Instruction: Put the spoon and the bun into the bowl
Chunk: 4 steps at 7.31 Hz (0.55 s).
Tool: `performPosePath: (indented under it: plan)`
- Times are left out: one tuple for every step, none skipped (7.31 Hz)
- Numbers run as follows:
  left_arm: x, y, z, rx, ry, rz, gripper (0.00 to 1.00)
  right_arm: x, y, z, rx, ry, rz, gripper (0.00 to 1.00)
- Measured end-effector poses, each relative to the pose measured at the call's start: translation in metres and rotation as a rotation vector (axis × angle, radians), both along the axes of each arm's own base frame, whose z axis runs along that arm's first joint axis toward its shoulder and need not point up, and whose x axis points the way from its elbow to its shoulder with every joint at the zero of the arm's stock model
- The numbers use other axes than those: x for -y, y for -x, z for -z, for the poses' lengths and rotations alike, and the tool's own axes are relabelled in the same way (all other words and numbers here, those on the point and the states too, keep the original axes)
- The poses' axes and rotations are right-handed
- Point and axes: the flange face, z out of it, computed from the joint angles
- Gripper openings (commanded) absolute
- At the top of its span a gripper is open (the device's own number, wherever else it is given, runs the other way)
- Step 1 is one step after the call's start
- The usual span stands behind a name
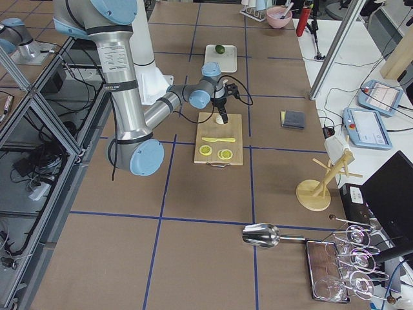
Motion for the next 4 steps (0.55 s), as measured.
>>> performPosePath:
  plan:
    - [0.000,0.000,0.000,-0.001,-0.003,-0.001,1.00,-0.007,0.013,-0.003,-0.006,0.011,0.003,0.76]
    - [0.001,0.000,0.001,-0.001,-0.007,-0.002,1.00,-0.013,0.024,-0.002,-0.005,0.020,0.009,0.63]
    - [0.002,0.000,0.002,-0.001,-0.010,-0.002,1.00,-0.018,0.033,0.001,0.000,0.023,0.014,0.33]
    - [0.003,0.000,0.004,-0.001,-0.013,-0.003,1.00,-0.024,0.040,0.003,0.000,0.021,0.016,0.00]
